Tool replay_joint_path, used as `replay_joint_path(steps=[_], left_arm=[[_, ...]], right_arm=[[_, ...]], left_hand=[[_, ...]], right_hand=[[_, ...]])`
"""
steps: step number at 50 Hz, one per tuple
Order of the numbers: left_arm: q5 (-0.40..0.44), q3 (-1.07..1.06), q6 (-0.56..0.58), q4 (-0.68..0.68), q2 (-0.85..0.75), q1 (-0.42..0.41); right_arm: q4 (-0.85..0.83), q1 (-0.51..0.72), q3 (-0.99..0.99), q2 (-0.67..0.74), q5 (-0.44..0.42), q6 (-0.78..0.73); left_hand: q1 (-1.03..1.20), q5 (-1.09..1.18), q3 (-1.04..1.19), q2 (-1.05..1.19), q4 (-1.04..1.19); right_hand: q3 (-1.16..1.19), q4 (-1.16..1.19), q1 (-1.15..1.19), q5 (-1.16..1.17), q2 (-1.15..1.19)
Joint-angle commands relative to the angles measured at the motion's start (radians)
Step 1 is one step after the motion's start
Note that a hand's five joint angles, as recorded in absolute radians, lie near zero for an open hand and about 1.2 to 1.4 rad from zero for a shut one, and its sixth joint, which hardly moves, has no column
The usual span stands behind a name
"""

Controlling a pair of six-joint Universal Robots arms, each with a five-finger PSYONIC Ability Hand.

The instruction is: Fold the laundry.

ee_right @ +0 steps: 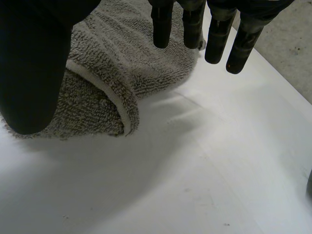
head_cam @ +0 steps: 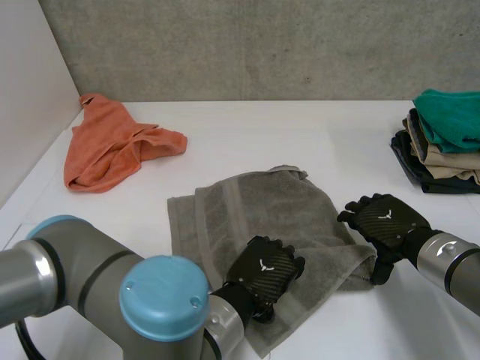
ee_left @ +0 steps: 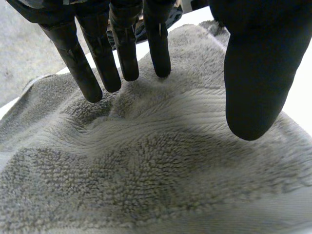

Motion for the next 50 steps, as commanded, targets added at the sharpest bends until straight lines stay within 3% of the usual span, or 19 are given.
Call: replay_joint_path(steps=[1, 6, 10, 16, 24, 29, 36, 43, 50], left_arm=[[-0.082, 0.025, 0.093, 0.080, -0.066, -0.023], [-0.099, 0.034, 0.133, 0.105, -0.086, -0.024], [-0.100, 0.034, 0.135, 0.137, -0.091, -0.023], [-0.106, 0.026, 0.133, 0.183, -0.011, -0.017], [-0.102, 0.038, 0.115, 0.166, 0.170, 0.089], [-0.087, 0.063, 0.072, 0.120, 0.280, 0.140], [-0.050, 0.103, 0.015, 0.076, 0.303, 0.172], [-0.048, 0.127, 0.006, 0.047, 0.299, 0.193], [-0.051, 0.130, -0.028, 0.045, 0.288, 0.204]], right_arm=[[0.002, 0.002, 0.013, -0.001, 0.000, 0.000], [0.000, 0.006, 0.019, -0.001, 0.001, 0.000], [-0.007, 0.003, 0.018, -0.001, 0.001, 0.000], [-0.010, -0.003, -0.002, -0.004, 0.020, 0.046], [0.040, -0.009, -0.093, -0.024, 0.049, 0.282], [0.178, -0.055, -0.162, -0.033, 0.041, 0.435], [0.281, -0.054, -0.168, -0.029, 0.026, 0.607], [0.258, 0.028, -0.162, -0.021, -0.006, 0.867], [0.210, 0.104, -0.183, 0.020, -0.052, 1.033]], left_hand=[[0.205, 0.208, 0.213, 0.213, 0.208], [0.416, 0.419, 0.424, 0.424, 0.419], [0.894, 0.896, 0.901, 0.902, 0.897], [0.895, 0.897, 0.902, 0.903, 0.898], [0.895, 0.897, 0.902, 0.903, 0.898], [0.895, 0.897, 0.902, 0.903, 0.898], [0.895, 0.897, 0.902, 0.903, 0.898], [0.895, 0.897, 0.902, 0.903, 0.898], [0.895, 0.897, 0.902, 0.903, 0.898]], right_hand=[[0.012, -0.009, 0.028, -0.004, 0.008], [0.015, -0.006, 0.031, -0.001, 0.011], [0.009, -0.012, 0.025, -0.007, 0.005], [-0.005, -0.027, 0.010, -0.021, -0.010], [-0.042, -0.064, -0.026, -0.058, -0.046], [-0.042, -0.064, -0.026, -0.058, -0.046], [-0.042, -0.064, -0.026, -0.058, -0.046], [-0.042, -0.064, -0.026, -0.058, -0.046], [-0.042, -0.064, -0.026, -0.058, -0.046]])
